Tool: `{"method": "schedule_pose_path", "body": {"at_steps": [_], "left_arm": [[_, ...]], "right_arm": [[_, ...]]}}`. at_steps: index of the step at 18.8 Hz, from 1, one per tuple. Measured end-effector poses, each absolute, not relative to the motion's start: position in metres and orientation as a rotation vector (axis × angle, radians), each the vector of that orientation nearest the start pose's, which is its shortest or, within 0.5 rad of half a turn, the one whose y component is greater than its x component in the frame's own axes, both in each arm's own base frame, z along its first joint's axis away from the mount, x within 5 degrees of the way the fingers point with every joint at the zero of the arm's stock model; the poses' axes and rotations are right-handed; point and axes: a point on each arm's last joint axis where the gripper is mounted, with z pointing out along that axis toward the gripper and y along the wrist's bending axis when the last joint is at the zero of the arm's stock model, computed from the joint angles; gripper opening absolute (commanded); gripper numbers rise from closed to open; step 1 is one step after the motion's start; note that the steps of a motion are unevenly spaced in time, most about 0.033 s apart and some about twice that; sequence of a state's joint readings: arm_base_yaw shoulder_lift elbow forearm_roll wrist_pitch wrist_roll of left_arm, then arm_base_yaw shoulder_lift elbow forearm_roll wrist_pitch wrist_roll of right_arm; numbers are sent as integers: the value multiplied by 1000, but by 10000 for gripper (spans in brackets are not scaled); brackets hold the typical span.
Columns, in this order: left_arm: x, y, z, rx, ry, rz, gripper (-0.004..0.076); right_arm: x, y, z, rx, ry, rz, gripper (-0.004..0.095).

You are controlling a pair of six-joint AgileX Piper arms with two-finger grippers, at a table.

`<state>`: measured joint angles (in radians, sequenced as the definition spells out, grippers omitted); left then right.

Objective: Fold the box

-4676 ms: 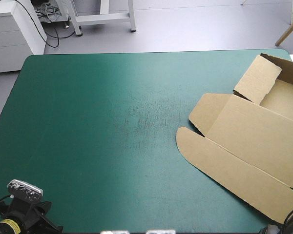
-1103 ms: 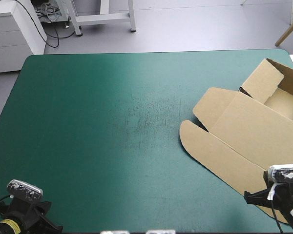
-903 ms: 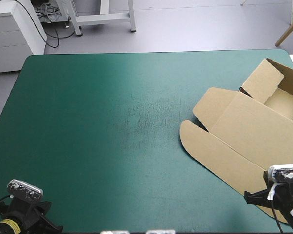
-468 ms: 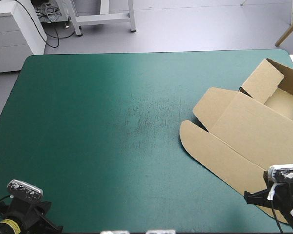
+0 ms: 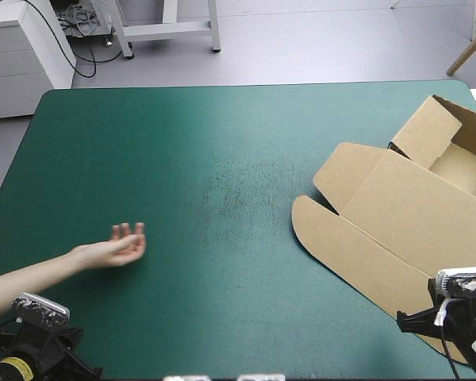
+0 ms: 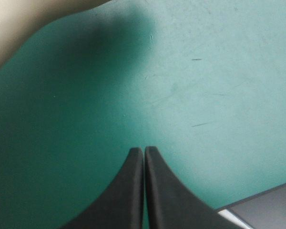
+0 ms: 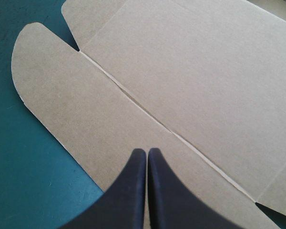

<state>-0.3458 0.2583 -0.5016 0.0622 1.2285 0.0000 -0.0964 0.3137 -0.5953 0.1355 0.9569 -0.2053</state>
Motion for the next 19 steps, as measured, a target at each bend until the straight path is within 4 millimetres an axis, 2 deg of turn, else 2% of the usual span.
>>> {"method": "schedule_pose_path", "body": {"at_steps": [9, 19], "left_arm": [[24, -3, 264, 425, 2430, -68, -10], [24, -3, 264, 425, 2430, -68, -10]], "right_arm": [[47, 5, 300, -95, 2169, -8, -4], [47, 5, 300, -95, 2167, -8, -4]]}}
